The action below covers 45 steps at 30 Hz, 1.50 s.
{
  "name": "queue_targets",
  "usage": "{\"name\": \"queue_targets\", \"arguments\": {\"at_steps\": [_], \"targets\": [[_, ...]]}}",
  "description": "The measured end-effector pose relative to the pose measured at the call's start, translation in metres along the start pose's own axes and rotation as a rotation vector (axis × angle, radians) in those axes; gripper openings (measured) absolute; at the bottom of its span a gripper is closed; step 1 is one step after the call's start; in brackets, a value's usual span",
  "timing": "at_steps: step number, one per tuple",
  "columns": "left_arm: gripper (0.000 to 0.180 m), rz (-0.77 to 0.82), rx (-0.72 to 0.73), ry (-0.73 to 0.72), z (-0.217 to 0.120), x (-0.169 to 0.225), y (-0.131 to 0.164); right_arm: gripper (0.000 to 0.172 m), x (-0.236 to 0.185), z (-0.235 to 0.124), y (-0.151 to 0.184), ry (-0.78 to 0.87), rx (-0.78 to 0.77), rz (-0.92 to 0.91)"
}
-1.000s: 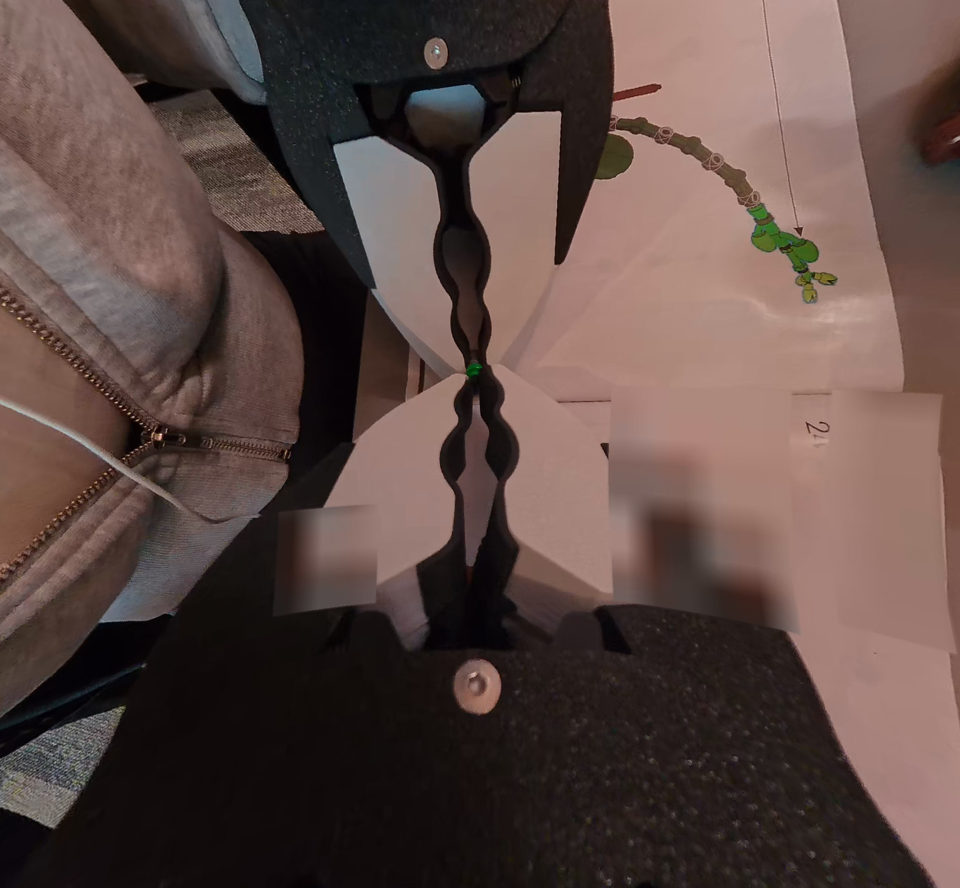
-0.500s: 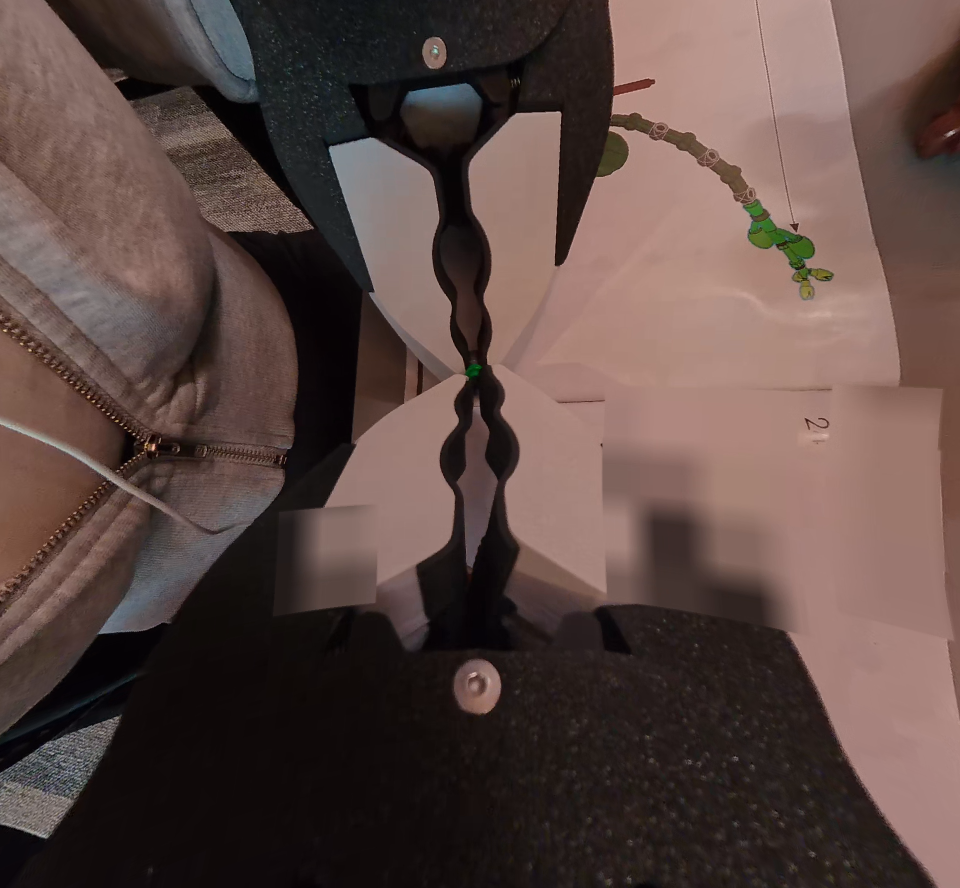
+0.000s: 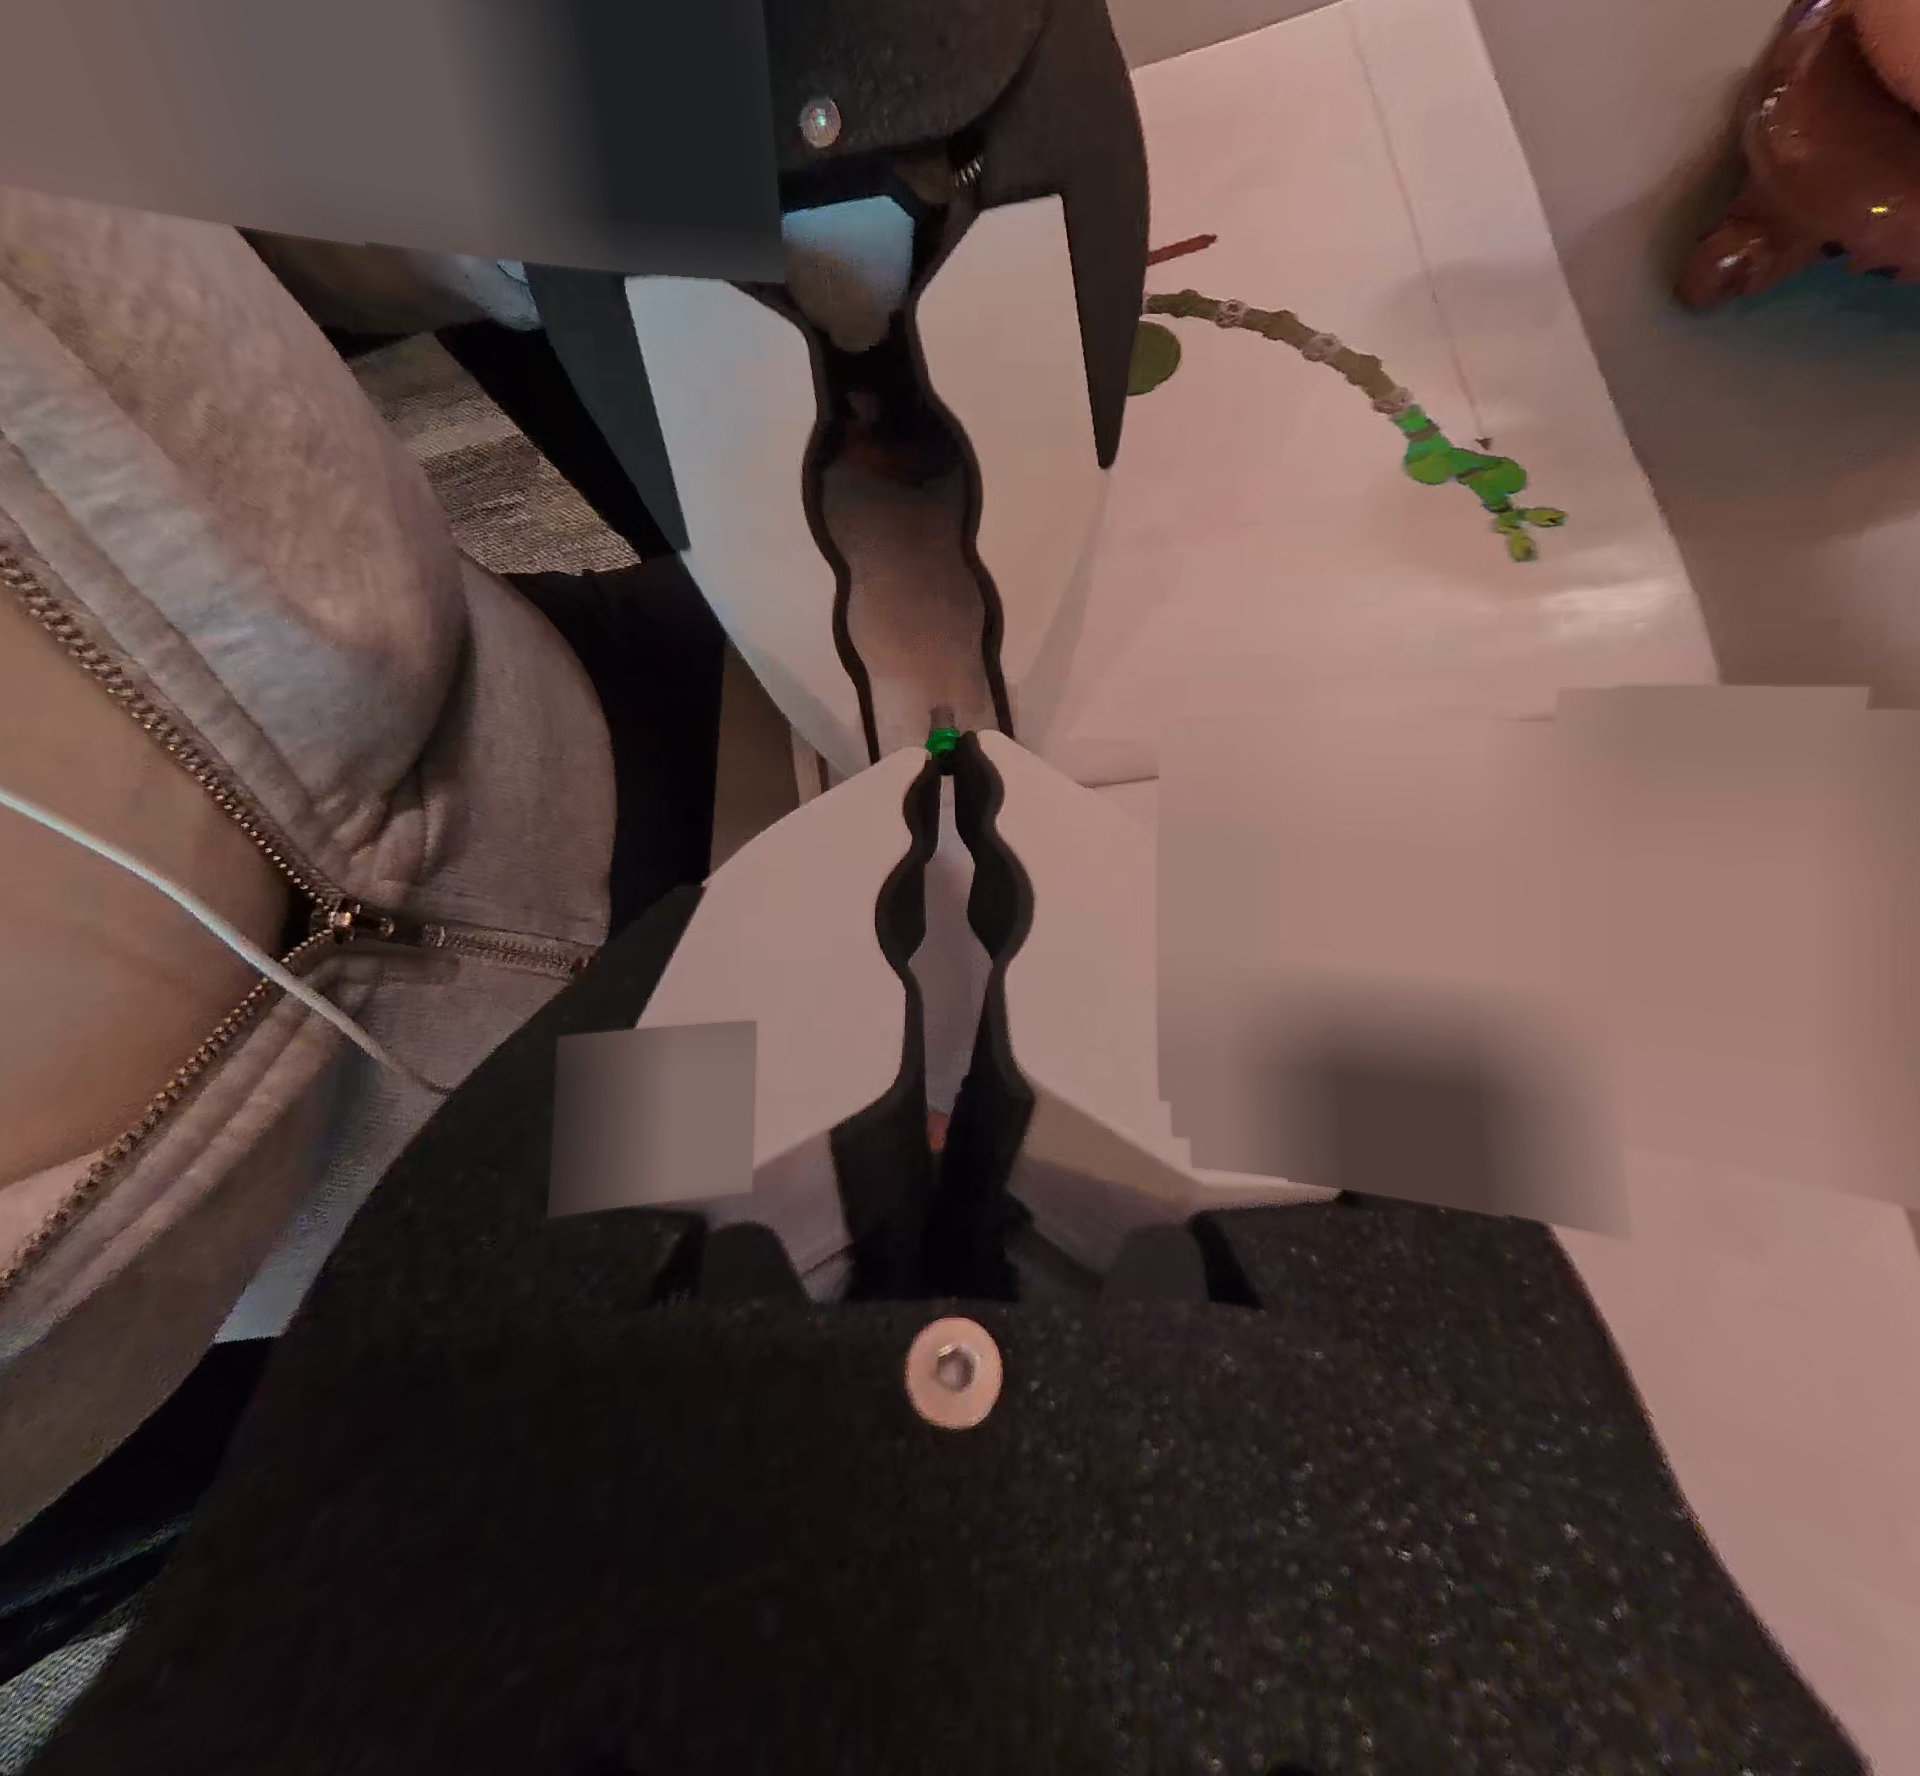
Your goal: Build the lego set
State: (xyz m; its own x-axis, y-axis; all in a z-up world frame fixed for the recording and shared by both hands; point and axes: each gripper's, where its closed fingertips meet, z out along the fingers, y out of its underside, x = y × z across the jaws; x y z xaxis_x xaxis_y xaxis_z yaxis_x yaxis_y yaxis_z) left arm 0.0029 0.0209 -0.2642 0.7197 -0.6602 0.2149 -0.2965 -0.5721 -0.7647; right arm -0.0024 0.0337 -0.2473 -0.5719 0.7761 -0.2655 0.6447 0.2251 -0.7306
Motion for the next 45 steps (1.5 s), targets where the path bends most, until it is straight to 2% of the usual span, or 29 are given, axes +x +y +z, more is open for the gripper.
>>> {"name": "queue_targets", "arguments": {"at_steps": [4,9,12,15,19,23,25,29,33,37,45], "targets": [[0.028,0.024,0.007,-0.010,0.001,-0.001,-0.001,0.002,0.000,-0.009,-0.006,0.020,0.018,-0.008],[0.016,0.129,0.020,-0.081,0.005,-0.001,-0.006,0.002,-0.005,-0.007,-0.009,0.013,-0.004,-0.032],[0.014,0.112,0.055,-0.075,0.002,-0.002,-0.011,0.003,-0.007,-0.006,-0.011,0.006,-0.007,-0.034],[0.003,0.109,0.077,-0.048,0.001,0.001,-0.013,0.002,-0.008,-0.007,-0.012,0.016,0.002,-0.034],[0.003,0.112,0.083,-0.045,0.001,0.001,-0.014,0.003,-0.008,-0.007,-0.013,0.015,0.015,-0.026],[0.002,0.081,0.117,-0.037,-0.001,0.002,-0.018,0.018,-0.004,-0.011,-0.016,0.061,0.053,-0.022],[0.003,0.014,0.172,-0.058,-0.005,-0.004,-0.025,0.028,0.004,-0.019,-0.018,0.121,0.105,-0.005],[0.002,-0.220,0.367,-0.080,-0.021,-0.021,-0.044,0.028,0.021,-0.038,-0.013,0.248,0.234,0.085],[0.002,-0.536,0.567,-0.039,-0.026,-0.032,-0.058,0.026,0.027,-0.040,0.008,0.312,0.209,0.140],[0.002,-0.722,0.612,-0.035,-0.018,-0.038,-0.060,0.025,0.027,-0.041,0.015,0.331,0.191,0.131],[0.002,-0.859,0.605,0.006,-0.007,-0.038,-0.057,0.023,0.032,-0.048,0.008,0.304,0.355,0.249]]}}
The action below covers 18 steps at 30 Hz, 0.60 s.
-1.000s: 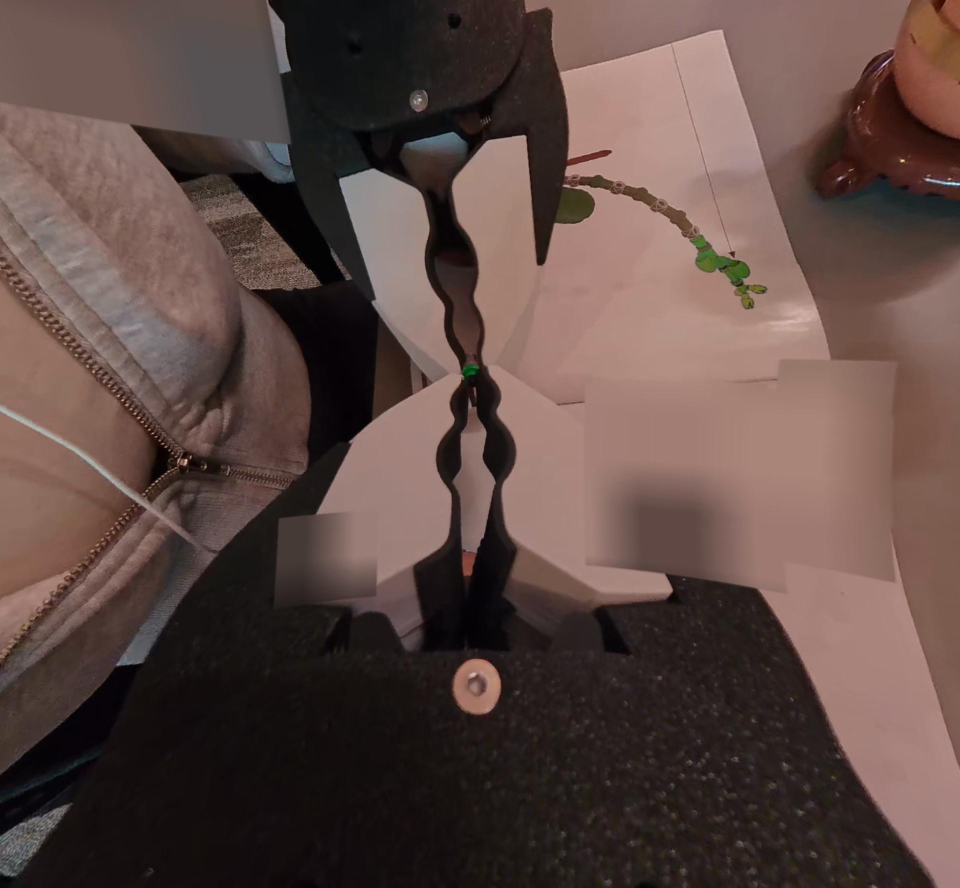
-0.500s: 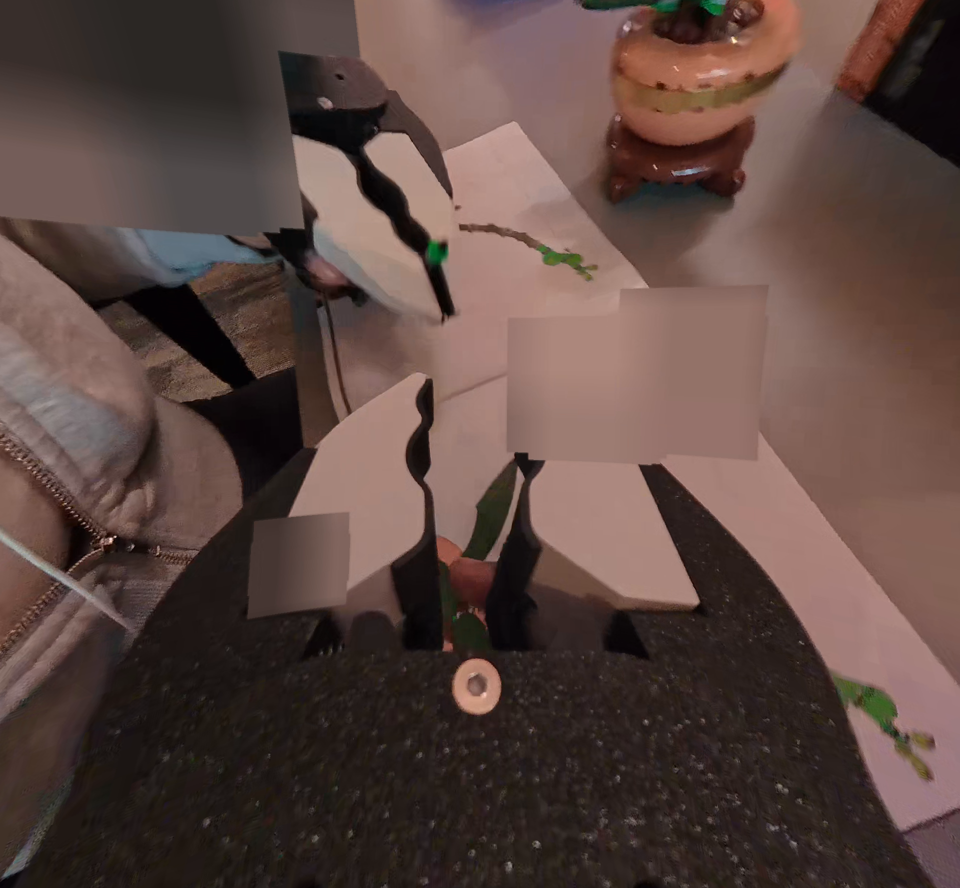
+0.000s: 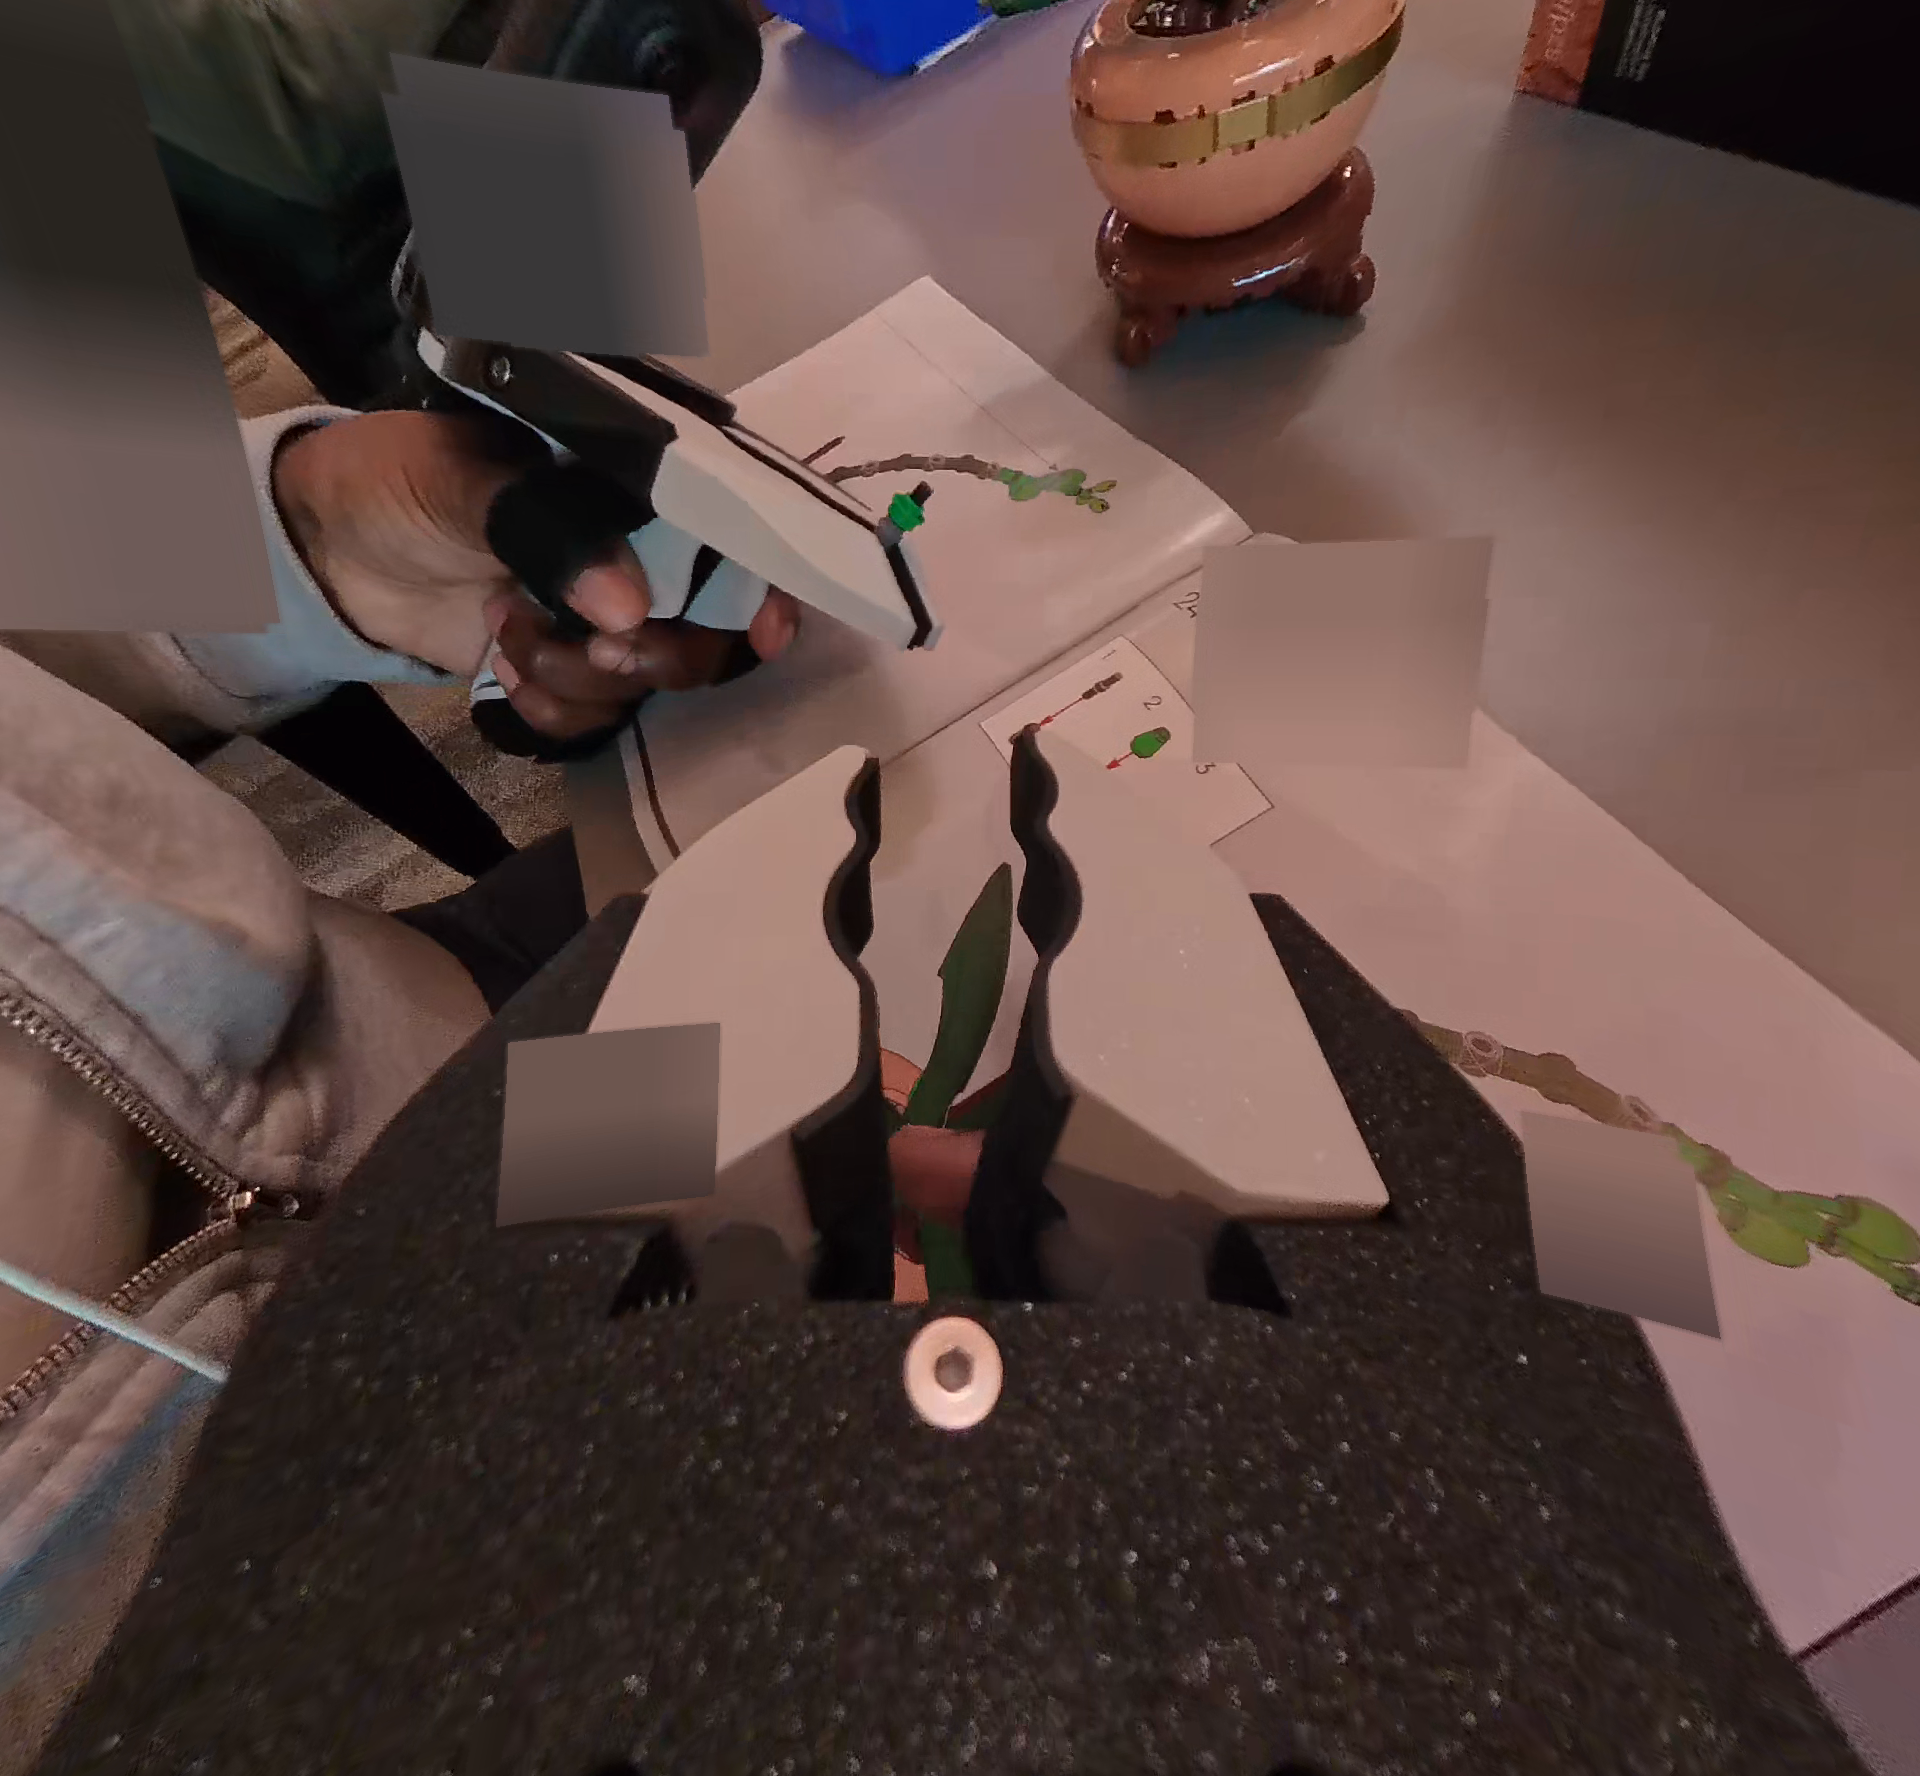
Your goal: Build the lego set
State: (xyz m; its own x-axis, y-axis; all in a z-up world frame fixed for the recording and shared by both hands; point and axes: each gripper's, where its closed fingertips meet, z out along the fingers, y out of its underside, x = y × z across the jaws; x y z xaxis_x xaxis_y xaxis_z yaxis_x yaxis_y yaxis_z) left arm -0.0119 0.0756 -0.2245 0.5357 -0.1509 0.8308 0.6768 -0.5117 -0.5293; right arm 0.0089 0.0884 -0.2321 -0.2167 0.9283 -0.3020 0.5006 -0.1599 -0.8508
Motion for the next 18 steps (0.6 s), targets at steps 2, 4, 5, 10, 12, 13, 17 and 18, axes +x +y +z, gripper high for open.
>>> {"name": "queue_targets", "arguments": {"at_steps": [2,4,5,10,12,13,17,18], "targets": [[0.002,-0.010,-0.004,-0.004,0.001,-0.001,0.000,0.023,0.004,-0.001,0.000,0.014,0.011,0.018],[0.002,-0.021,-0.012,-0.016,0.002,-0.004,0.001,0.022,0.007,-0.002,0.000,0.018,0.026,0.041],[0.002,-0.026,-0.016,-0.025,0.003,-0.006,0.001,0.021,0.010,-0.005,0.001,0.021,0.031,0.051],[0.002,-0.016,-0.047,-0.075,0.005,-0.010,0.005,0.005,0.018,-0.005,0.012,0.086,-0.033,0.001],[0.002,-0.014,-0.050,-0.085,0.006,-0.012,0.006,0.004,0.020,-0.003,0.018,0.104,-0.073,-0.030],[0.002,-0.012,-0.051,-0.087,0.006,-0.012,0.006,0.004,0.018,-0.001,0.020,0.096,-0.080,-0.035],[0.002,-0.004,-0.057,-0.099,0.006,-0.013,0.007,0.003,0.015,0.003,0.022,0.081,-0.091,-0.029],[0.003,-0.002,-0.060,-0.099,0.006,-0.013,0.007,0.003,0.016,0.003,0.022,0.083,-0.092,-0.029]]}}
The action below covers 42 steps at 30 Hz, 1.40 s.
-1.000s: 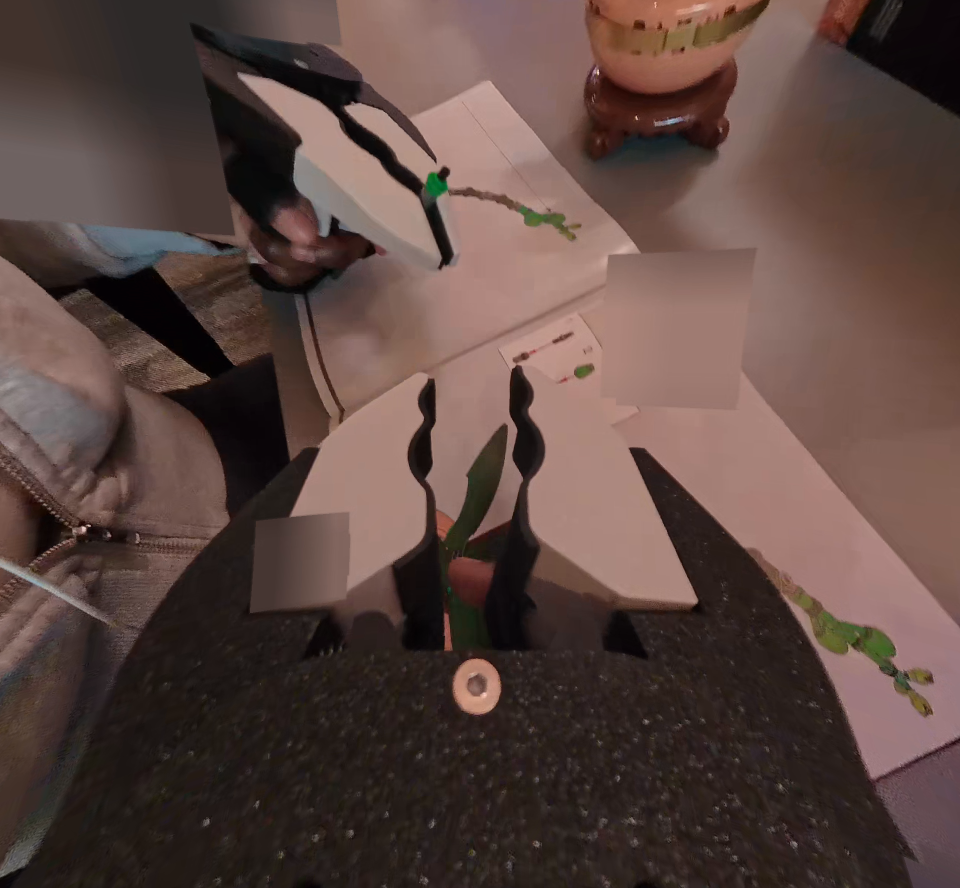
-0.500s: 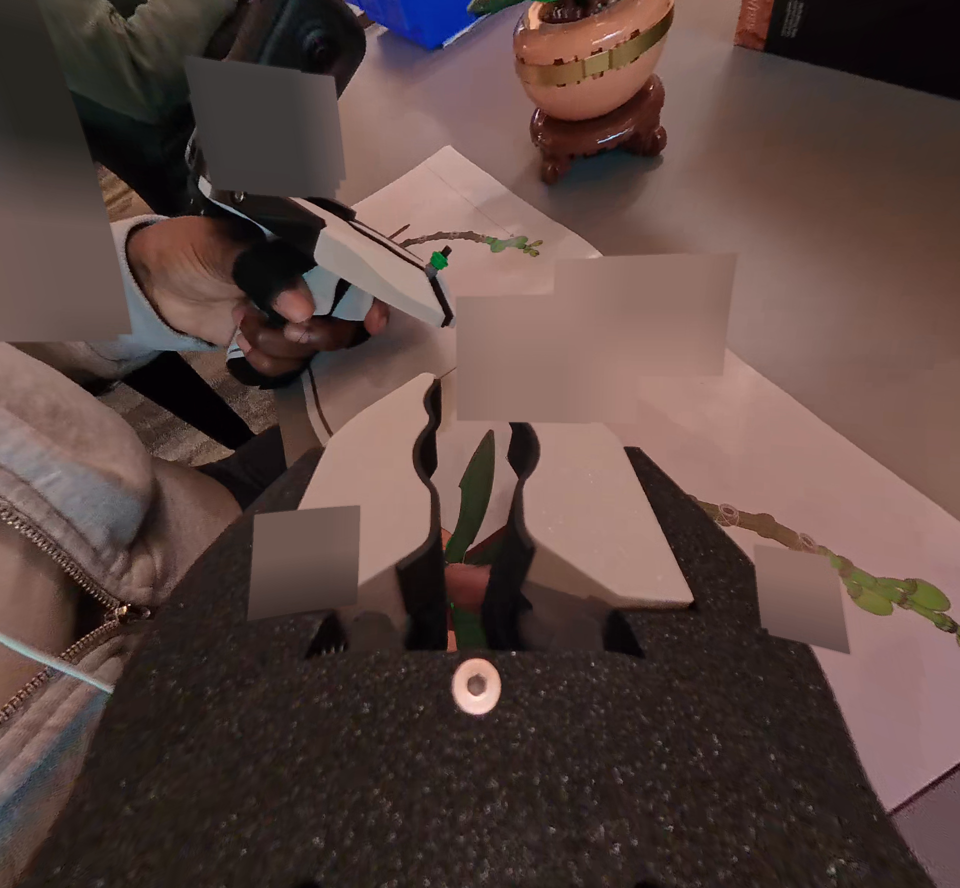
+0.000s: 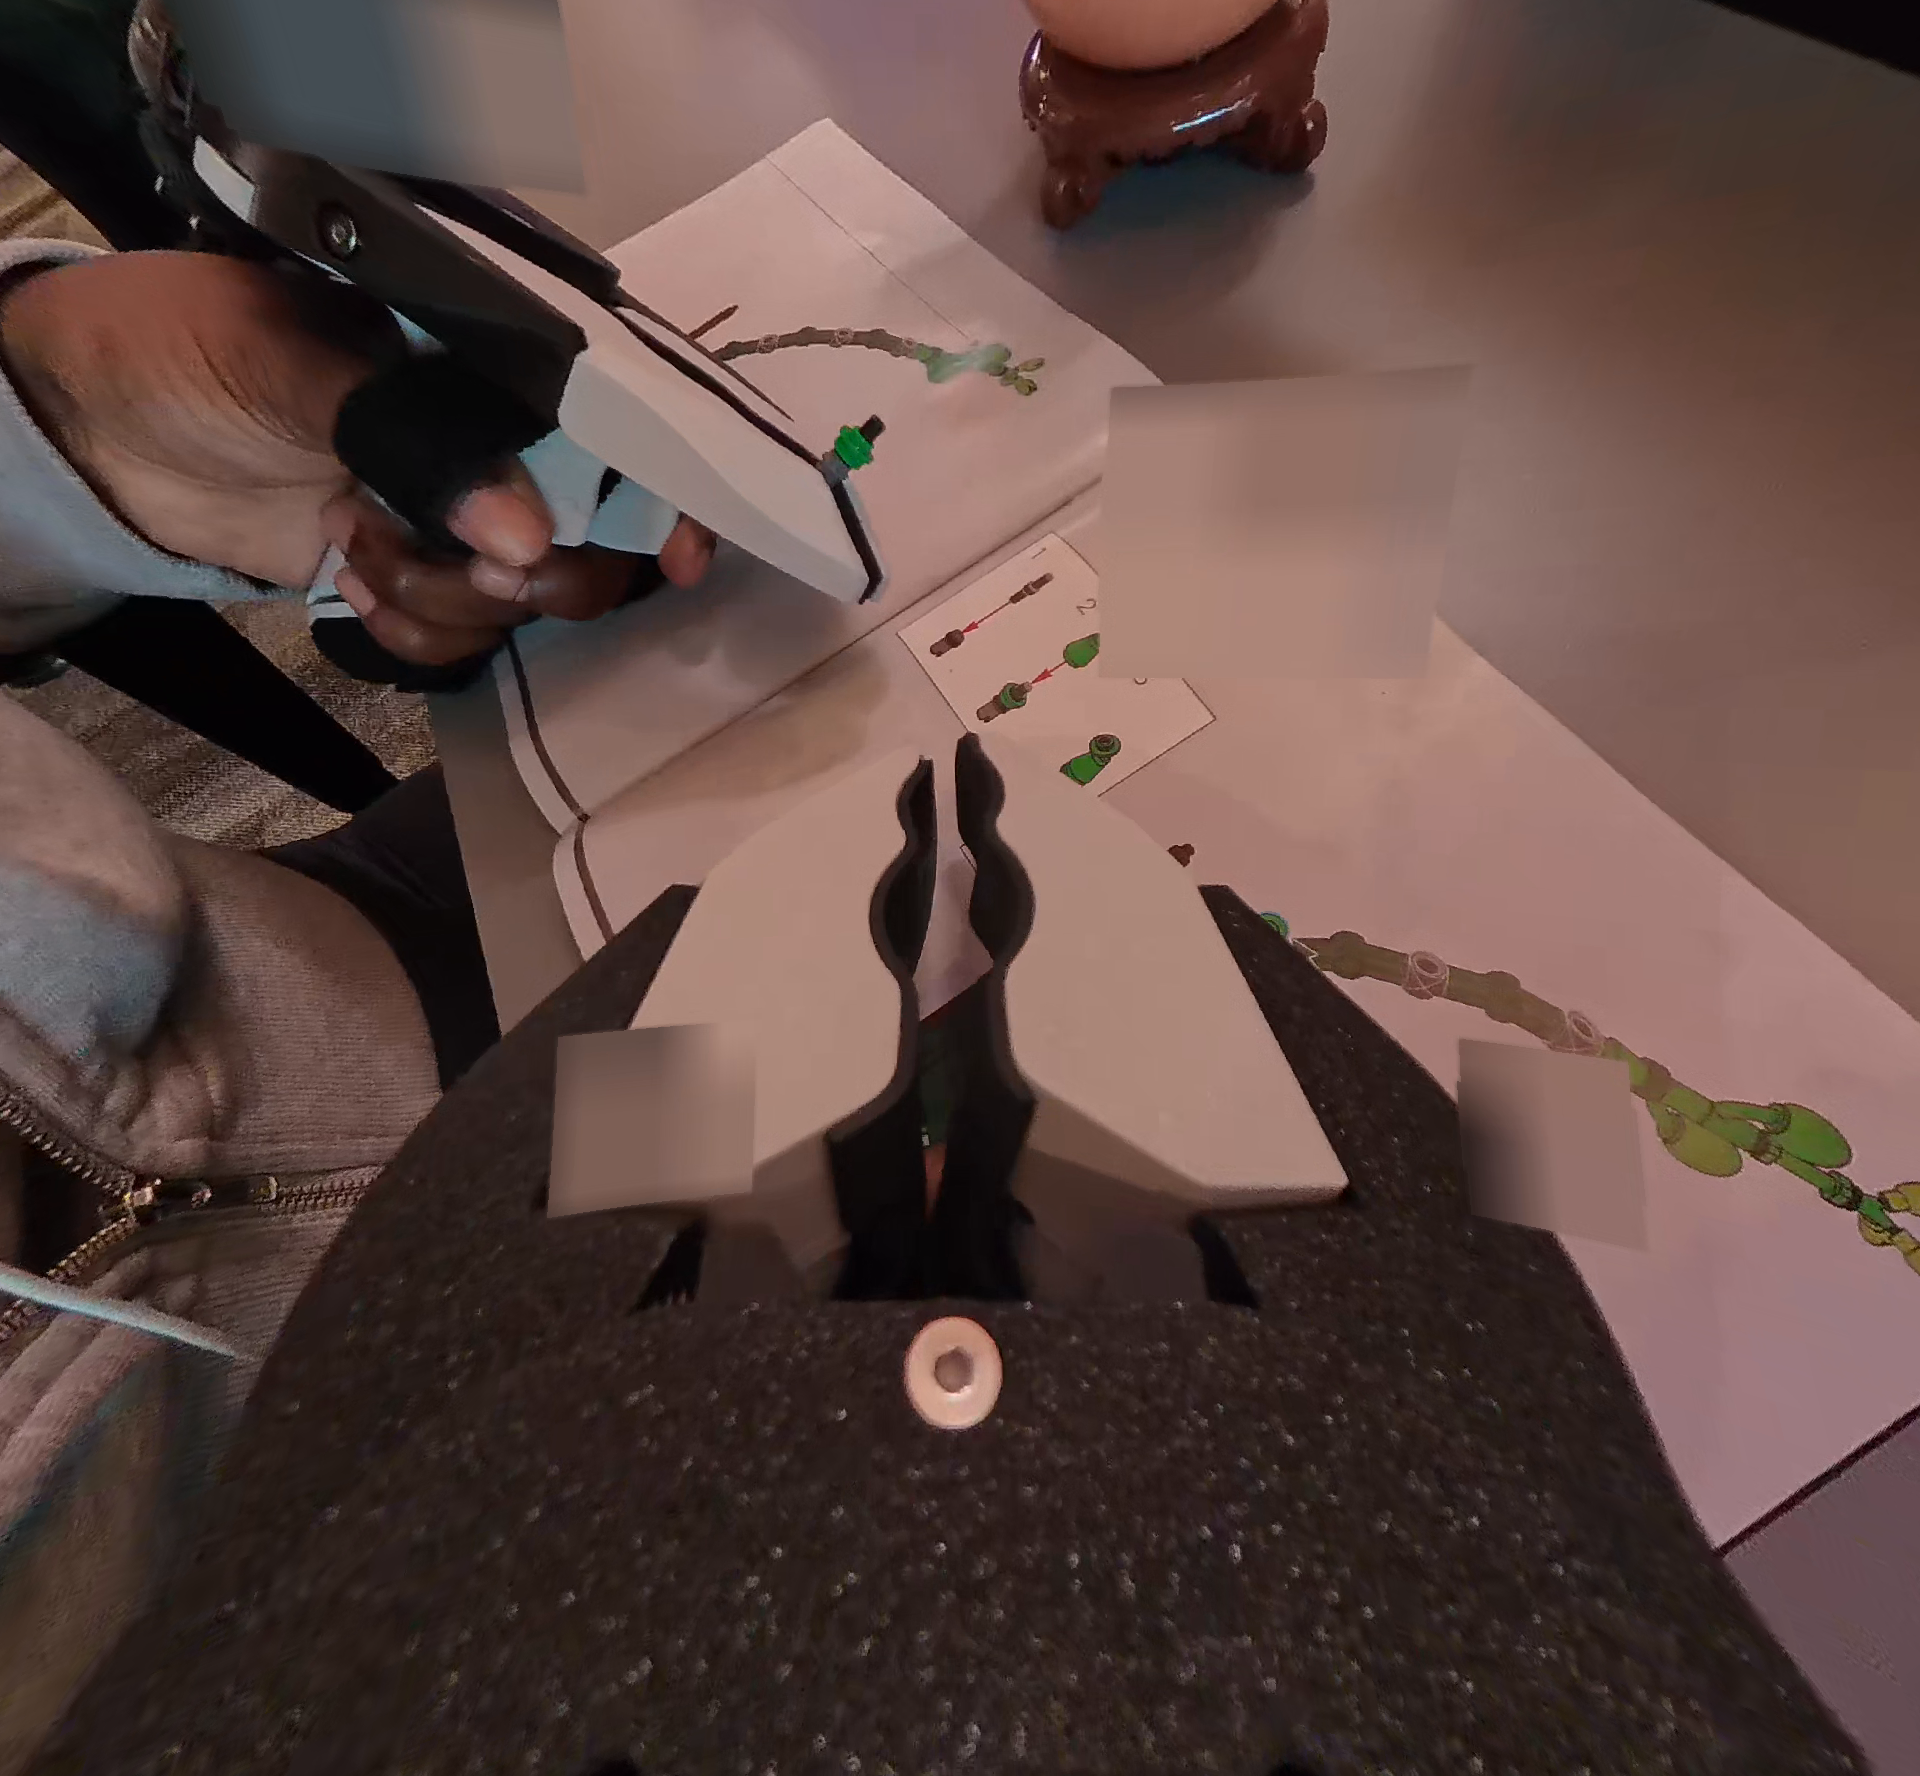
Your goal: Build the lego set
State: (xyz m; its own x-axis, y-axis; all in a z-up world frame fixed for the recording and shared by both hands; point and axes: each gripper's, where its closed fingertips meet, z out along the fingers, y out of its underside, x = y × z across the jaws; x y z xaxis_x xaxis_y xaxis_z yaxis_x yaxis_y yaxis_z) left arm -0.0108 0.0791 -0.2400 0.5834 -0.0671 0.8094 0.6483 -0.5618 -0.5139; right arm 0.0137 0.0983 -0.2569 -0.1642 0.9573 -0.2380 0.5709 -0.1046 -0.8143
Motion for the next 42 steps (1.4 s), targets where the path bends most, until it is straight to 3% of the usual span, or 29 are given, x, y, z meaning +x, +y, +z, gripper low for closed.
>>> {"name": "queue_targets", "arguments": {"at_steps": [20,42], "targets": [[0.003,0.070,-0.012,0.000,0.0015,0.0047,0.0034,0.004,-0.0035,0.0067,0.0048,-0.002,-0.048,-0.028],[0.003,0.117,-0.017,0.014,0.0021,0.0095,0.0061,0.007,0.0003,0.0013,-0.0029,-0.037,0.021,0.056]]}}
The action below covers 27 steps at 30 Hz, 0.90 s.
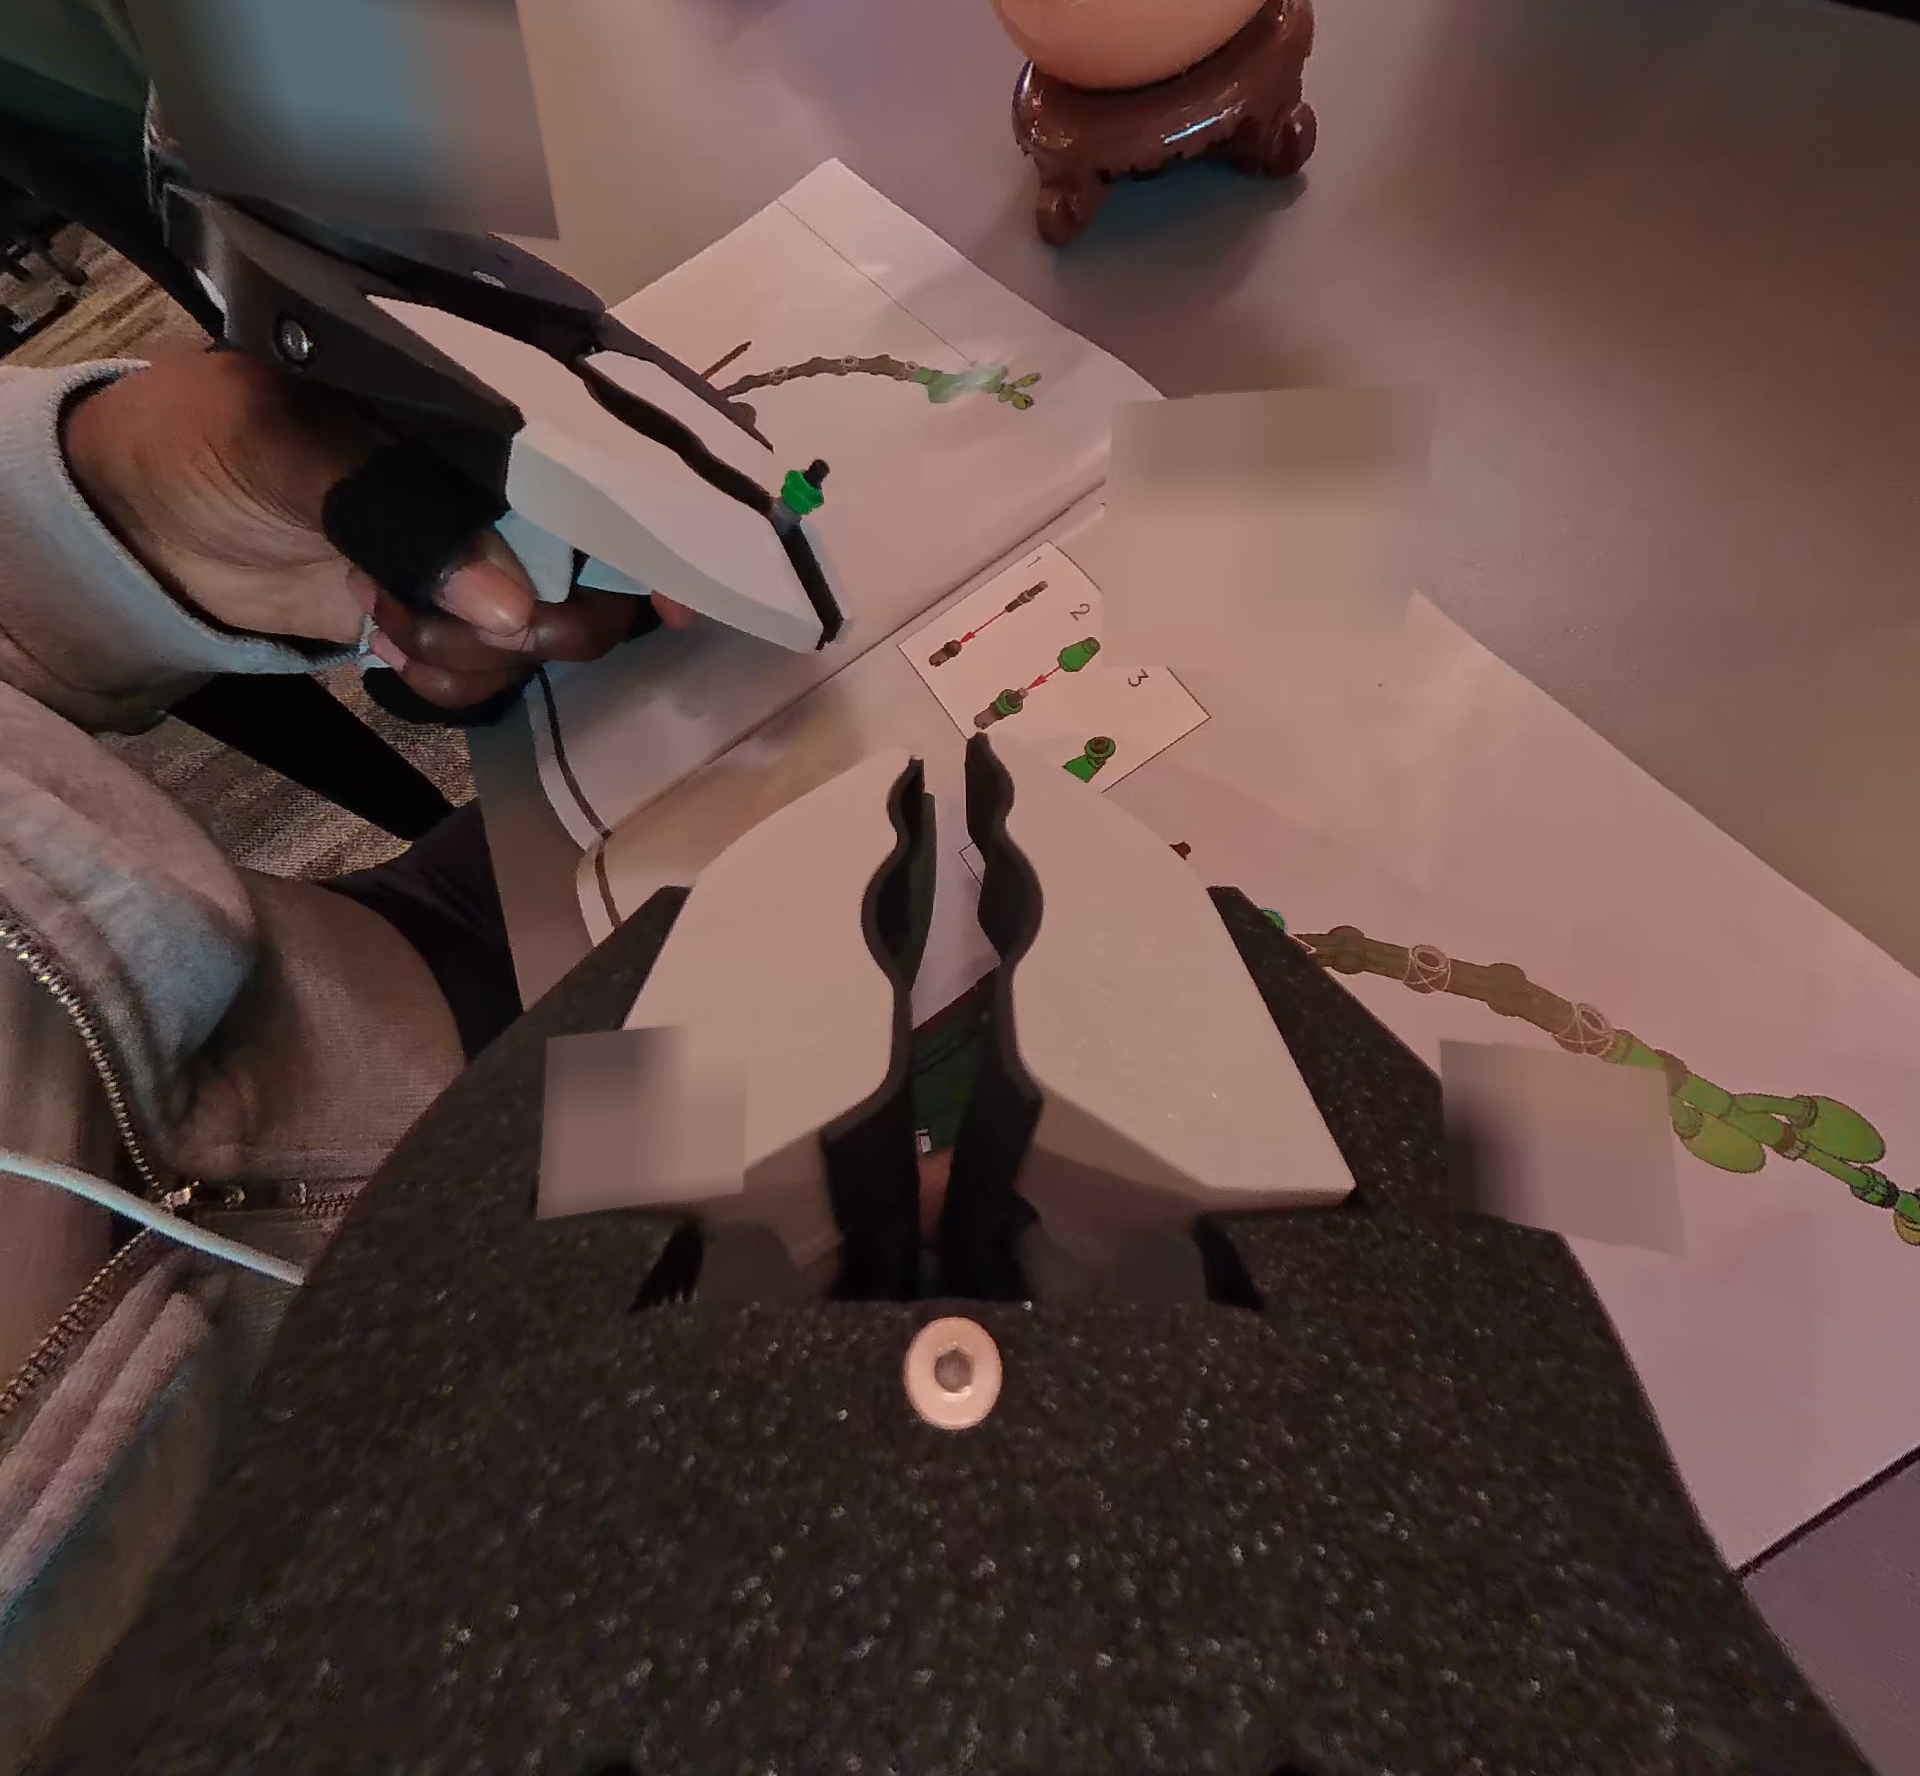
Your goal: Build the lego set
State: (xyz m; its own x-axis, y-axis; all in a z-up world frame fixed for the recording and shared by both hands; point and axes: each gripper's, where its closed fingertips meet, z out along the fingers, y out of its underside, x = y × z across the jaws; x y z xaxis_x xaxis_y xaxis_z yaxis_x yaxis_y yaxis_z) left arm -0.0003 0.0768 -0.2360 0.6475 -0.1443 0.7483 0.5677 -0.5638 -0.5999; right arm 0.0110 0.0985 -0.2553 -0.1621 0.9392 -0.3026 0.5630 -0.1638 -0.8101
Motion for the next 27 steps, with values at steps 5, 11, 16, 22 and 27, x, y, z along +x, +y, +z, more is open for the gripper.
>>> {"name": "queue_targets", "arguments": {"at_steps": [5,11,16,22,27], "targets": [[0.003,0.019,-0.012,0.002,0.0010,0.0018,0.0018,0.007,-0.0007,-0.0012,-0.0013,-0.008,0.014,0.005],[0.003,0.018,-0.012,0.003,0.0012,0.0022,0.0022,0.006,0.0000,-0.0011,-0.0008,-0.003,0.009,0.003],[0.003,0.019,-0.017,0.008,0.0005,0.0021,0.0025,0.006,-0.0018,0.0010,0.0013,0.005,-0.012,-0.023],[0.003,0.027,-0.020,0.010,0.0007,0.0028,0.0032,0.005,-0.0023,0.0006,0.0016,0.005,-0.012,-0.031],[0.003,0.033,-0.024,0.009,0.0013,0.0030,0.0038,0.005,-0.0020,0.0011,0.0012,0.006,-0.012,-0.031]]}}
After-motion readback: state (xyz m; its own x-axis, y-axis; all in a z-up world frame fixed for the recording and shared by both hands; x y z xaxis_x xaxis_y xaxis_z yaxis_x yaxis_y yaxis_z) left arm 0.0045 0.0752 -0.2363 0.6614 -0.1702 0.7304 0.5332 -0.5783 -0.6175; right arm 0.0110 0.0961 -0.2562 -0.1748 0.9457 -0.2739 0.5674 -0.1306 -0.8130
